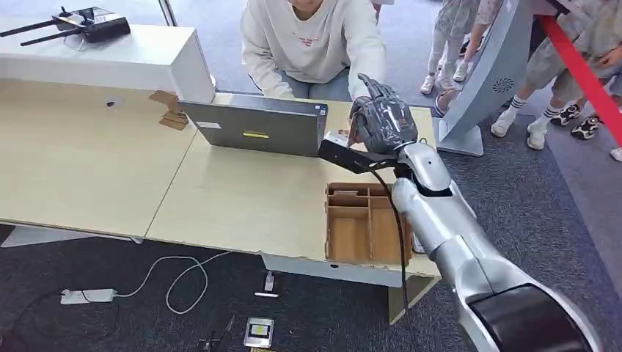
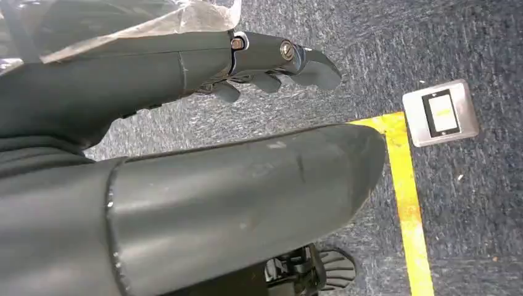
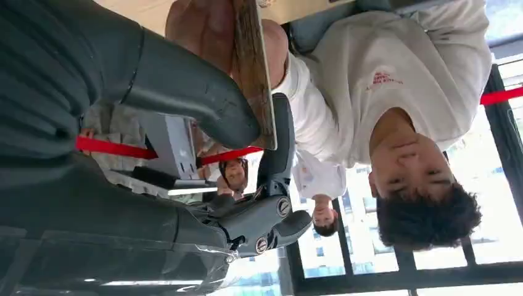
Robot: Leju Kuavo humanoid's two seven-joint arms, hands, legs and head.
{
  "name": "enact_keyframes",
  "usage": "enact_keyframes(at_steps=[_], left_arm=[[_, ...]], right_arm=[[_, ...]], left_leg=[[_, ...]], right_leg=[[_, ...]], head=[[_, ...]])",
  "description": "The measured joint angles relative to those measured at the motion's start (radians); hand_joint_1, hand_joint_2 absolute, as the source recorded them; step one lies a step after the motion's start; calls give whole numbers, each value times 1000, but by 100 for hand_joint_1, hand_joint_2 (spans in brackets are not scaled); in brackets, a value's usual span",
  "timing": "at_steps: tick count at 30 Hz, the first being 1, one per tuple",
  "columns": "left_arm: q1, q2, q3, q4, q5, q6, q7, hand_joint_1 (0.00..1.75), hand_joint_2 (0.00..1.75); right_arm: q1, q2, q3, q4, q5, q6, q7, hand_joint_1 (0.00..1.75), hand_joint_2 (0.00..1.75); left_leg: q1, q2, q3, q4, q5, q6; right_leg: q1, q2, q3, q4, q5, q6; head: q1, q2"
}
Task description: Pass the card to the sensor for recognition and then transmit it.
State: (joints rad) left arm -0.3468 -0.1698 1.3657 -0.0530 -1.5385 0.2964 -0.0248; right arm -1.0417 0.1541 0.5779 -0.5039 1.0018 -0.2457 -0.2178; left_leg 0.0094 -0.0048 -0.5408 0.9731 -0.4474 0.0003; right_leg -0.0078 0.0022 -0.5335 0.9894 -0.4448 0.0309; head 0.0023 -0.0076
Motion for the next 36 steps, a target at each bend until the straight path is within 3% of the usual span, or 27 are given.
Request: enact_keyframes(at_steps=[7, 8, 9, 20, 28, 36], left_arm=[[-1, 0, -13, 0, 0, 3, 13, 0, 0], [-2, 0, -13, 0, 0, 3, 14, 0, 0], [-2, 0, -14, 0, 0, 3, 15, 0, 0], [-7, 0, -36, 0, 0, 0, 21, 0, 0], [-12, 0, -47, 0, 0, -13, 13, 0, 0], [-2, 2, -38, 0, 0, -1, -5, 0, 0]], right_arm=[[-3, 11, 4, 47, 2, 2, -3, 175, 175], [-4, 13, 4, 52, 3, 2, -5, 101, 175], [-4, 14, 5, 57, 4, 2, -8, 0, 175], [-40, 15, 6, 94, 24, -68, -8, 0, 175], [-72, -16, -3, 112, 9, -149, -34, 0, 175], [-88, -98, -63, 112, -66, -327, -32, 0, 175]], left_leg=[[0, 0, 0, 0, 0, 0], [0, 0, 0, 0, 0, 0], [0, 0, 0, 0, 0, 0], [0, 0, 0, 0, 0, 0], [0, 0, 0, 0, 0, 0], [0, 0, 0, 1, 0, 0]], right_leg=[[0, 0, 0, 0, 0, 0], [0, 0, 0, 0, 0, 0], [0, 0, 0, 0, 0, 0], [0, 0, -1, 0, 0, 0], [0, 0, -1, 0, 0, 0], [0, 0, -1, 0, 0, -1]], head=[[0, 0], [0, 0], [0, 0], [0, 0], [0, 0], [0, 0]])
